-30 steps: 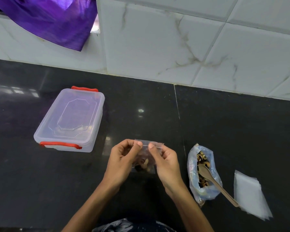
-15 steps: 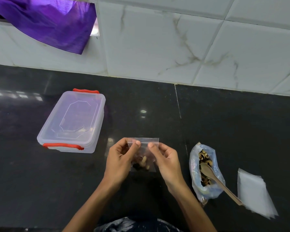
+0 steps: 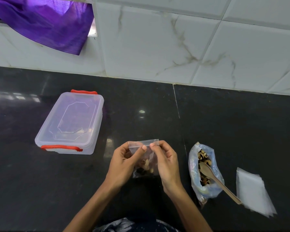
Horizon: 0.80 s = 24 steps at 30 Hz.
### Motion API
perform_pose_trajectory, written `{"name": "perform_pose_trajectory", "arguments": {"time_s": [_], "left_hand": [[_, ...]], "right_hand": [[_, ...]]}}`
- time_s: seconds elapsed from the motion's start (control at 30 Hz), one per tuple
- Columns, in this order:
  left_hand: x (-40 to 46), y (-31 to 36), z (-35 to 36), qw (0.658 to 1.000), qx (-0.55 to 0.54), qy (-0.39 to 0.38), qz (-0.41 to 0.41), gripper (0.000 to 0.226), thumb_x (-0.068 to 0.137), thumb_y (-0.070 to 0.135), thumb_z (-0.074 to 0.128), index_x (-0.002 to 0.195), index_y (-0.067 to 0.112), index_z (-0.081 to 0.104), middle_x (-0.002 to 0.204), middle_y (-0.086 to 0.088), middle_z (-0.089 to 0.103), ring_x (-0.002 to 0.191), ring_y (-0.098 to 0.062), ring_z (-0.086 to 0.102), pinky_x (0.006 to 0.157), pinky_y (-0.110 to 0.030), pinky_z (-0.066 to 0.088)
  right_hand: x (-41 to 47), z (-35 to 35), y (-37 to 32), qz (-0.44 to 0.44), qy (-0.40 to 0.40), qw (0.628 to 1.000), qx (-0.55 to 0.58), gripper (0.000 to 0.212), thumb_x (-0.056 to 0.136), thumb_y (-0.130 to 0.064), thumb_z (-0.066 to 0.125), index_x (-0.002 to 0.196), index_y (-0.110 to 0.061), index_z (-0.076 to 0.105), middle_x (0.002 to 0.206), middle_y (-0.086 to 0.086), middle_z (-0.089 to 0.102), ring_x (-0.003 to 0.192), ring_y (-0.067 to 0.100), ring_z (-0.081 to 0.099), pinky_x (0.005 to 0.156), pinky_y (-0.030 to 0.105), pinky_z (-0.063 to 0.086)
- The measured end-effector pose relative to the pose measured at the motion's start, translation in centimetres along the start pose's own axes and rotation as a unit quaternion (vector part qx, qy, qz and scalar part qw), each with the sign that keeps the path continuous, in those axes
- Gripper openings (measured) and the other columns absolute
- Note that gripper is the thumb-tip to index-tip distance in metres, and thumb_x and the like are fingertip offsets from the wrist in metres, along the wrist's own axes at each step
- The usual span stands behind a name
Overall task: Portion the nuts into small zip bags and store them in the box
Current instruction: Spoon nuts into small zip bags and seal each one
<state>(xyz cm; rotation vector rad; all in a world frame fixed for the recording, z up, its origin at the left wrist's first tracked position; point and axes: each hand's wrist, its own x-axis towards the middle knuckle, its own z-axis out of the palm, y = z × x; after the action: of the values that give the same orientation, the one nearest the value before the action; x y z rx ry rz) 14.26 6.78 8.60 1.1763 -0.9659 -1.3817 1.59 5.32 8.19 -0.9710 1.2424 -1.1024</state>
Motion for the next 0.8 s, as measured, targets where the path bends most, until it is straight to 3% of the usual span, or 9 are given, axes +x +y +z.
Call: {"name": "perform_pose_trajectory", "arguments": {"time_s": [0.3, 0.47, 0.63, 0.8], "left_hand": [[0.4, -0.6, -0.1, 0.999, 0.032, 0.033, 0.001, 0.011, 0.088, 0.016, 0.06, 0.087, 0.008, 0.068, 0.081, -0.006, 0.073, 0.077, -0.02, 0.072, 0.065, -0.028, 0.058], [0.6, -0.7, -0.2, 0.998, 0.051, 0.043, 0.016, 0.011, 0.089, 0.014, 0.06, 0.084, 0.011, 0.07, 0.078, -0.007, 0.072, 0.073, -0.021, 0.071, 0.064, -0.028, 0.056], [0.5, -0.7, 0.1, 0.997, 0.062, 0.04, 0.021, 0.014, 0.091, 0.01, 0.058, 0.083, 0.012, 0.07, 0.077, -0.004, 0.072, 0.073, -0.017, 0.07, 0.063, -0.024, 0.056], [0.6, -1.1, 0.1, 0.999, 0.041, 0.034, -0.01, 0.014, 0.087, 0.02, 0.061, 0.09, 0.012, 0.071, 0.086, -0.006, 0.073, 0.082, -0.02, 0.071, 0.072, -0.03, 0.058]], "right_hand": [[0.1, 0.1, 0.2, -0.005, -0.011, 1.0, -0.01, 0.015, 0.091, -0.016, 0.057, 0.083, -0.005, 0.064, 0.08, 0.005, 0.069, 0.077, 0.016, 0.068, 0.064, 0.02, 0.052], [0.1, 0.1, 0.3, 0.004, -0.027, 1.0, 0.005, 0.012, 0.09, -0.017, 0.059, 0.092, -0.007, 0.066, 0.09, 0.01, 0.071, 0.086, 0.022, 0.07, 0.071, 0.027, 0.056], [0.2, 0.1, 0.6, -0.004, -0.024, 0.999, -0.039, 0.013, 0.091, -0.018, 0.059, 0.094, -0.01, 0.068, 0.091, 0.005, 0.072, 0.089, 0.016, 0.069, 0.074, 0.025, 0.056], [0.3, 0.2, 0.6, -0.012, -0.027, 0.998, -0.051, 0.015, 0.094, -0.018, 0.056, 0.097, -0.01, 0.069, 0.09, 0.006, 0.073, 0.088, 0.018, 0.07, 0.075, 0.028, 0.057]]}}
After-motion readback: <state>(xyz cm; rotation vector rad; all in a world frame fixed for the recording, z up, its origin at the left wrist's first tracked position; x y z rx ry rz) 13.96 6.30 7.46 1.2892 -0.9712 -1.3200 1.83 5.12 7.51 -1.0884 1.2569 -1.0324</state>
